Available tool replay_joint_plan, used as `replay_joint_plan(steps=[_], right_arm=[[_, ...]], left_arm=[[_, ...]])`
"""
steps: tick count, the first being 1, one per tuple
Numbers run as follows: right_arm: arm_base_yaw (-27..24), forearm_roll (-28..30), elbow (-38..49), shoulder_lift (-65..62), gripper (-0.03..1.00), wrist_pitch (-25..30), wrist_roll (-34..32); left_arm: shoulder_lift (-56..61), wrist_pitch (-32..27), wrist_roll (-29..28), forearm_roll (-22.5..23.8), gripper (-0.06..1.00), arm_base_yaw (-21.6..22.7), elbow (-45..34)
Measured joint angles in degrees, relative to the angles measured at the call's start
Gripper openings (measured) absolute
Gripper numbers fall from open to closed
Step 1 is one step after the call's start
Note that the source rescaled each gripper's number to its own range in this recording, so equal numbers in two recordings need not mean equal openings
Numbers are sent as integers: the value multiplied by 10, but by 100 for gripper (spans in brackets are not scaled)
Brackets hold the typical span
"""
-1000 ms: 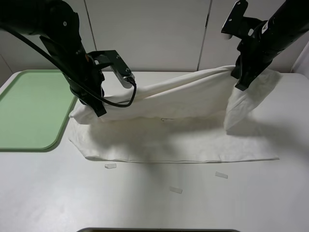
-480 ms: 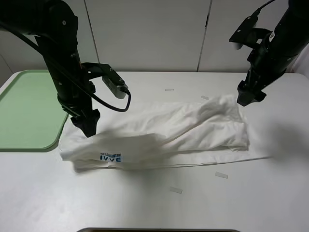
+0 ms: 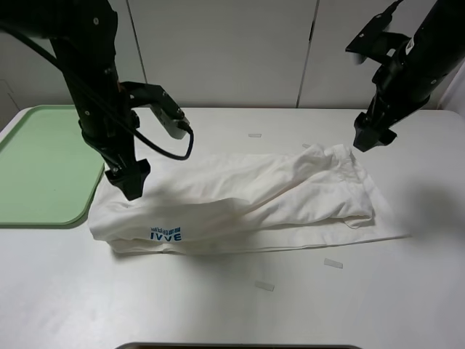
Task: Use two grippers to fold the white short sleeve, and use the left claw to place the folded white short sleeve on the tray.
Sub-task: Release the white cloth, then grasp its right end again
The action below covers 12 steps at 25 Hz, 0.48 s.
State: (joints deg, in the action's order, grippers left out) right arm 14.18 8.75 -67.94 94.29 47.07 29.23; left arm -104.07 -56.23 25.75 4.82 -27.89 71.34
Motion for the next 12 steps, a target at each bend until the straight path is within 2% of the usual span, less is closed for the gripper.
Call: replay_joint_plan(steps=[5, 12], right_arm=[[0, -1, -33, -15, 100, 11, -59], [0, -20, -52, -69, 100, 68, -124]], left_arm=[[10, -20, -37, 0, 100, 1, 68], [61, -26, -71, 0, 100, 2, 131]])
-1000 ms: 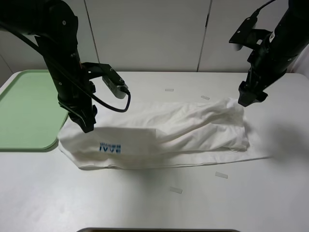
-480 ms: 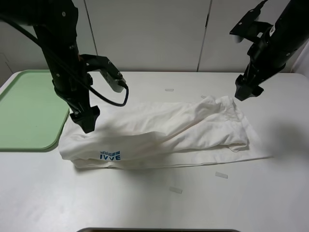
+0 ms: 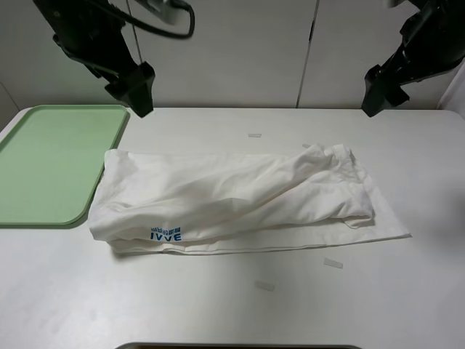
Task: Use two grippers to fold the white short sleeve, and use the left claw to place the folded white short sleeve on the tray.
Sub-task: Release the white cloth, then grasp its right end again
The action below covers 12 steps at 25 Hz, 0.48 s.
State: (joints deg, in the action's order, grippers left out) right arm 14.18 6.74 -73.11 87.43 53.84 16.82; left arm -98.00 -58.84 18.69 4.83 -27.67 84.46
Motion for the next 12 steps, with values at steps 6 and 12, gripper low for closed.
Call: replay_joint_plan(steps=[6, 12], right_arm=[[0, -53, -1, -46, 100, 51, -13], [0, -89, -1, -74, 100, 77, -14]], left_arm=[[88, -8, -35, 0, 100, 0, 8], [228, -21, -65, 0, 100, 0, -1]])
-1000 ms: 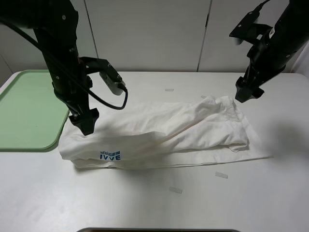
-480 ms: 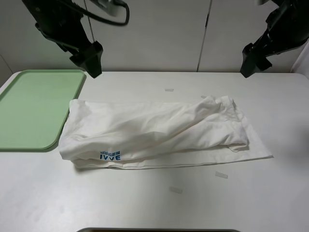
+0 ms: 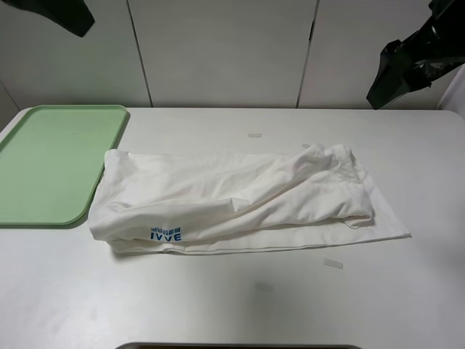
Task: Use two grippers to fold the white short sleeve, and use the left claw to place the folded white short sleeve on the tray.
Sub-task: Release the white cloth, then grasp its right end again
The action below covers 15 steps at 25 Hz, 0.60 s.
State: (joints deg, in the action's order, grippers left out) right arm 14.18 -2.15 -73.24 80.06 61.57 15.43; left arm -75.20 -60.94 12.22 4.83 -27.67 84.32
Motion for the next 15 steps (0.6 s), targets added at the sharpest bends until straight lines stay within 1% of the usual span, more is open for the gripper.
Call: replay_joint_plan(steps=[4, 8, 10, 15], right_arm=[[0, -8, 0, -6, 100, 9, 0], [0, -13, 0, -7, 100, 38, -1], [0, -14, 0, -7, 100, 48, -1], [0, -20, 0, -7, 100, 54, -1]], left_arm=[[65, -2, -16, 0, 100, 0, -46], [145, 2, -43, 0, 100, 0, -127], [153, 3, -45, 0, 100, 0, -136], [289, 40, -92, 0, 100, 0, -273]])
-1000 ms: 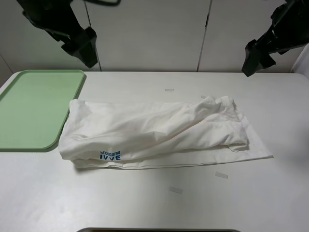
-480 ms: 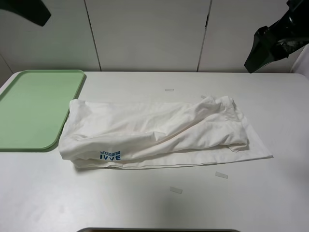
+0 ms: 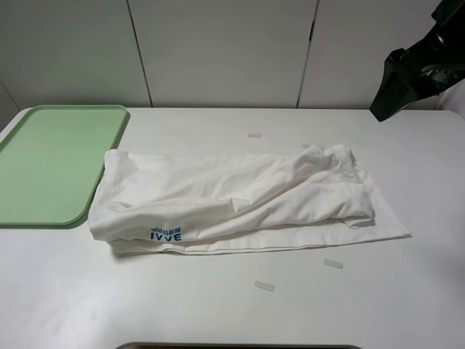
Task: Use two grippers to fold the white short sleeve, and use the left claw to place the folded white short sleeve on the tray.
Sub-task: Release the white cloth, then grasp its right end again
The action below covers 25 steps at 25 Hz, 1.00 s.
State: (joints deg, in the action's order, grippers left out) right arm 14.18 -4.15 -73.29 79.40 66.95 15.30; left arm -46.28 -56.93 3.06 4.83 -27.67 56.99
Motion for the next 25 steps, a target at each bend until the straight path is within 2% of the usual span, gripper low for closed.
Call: replay_joint_plan(steps=[2, 6, 14, 19, 25], right_arm=[[0, -2, 0, 0, 100, 0, 0], [0, -6, 0, 0, 100, 0, 0], [0, -8, 0, 0, 100, -2, 0], [0, -10, 0, 0, 100, -4, 0], [0, -22, 0, 0, 100, -5, 0]], left_arm=[[27, 7, -10, 0, 100, 0, -26], [162, 27, -48, 0, 100, 0, -132], [337, 33, -63, 0, 100, 0, -258], [403, 34, -85, 0, 100, 0, -281], [413, 31, -100, -7, 100, 0, -281]])
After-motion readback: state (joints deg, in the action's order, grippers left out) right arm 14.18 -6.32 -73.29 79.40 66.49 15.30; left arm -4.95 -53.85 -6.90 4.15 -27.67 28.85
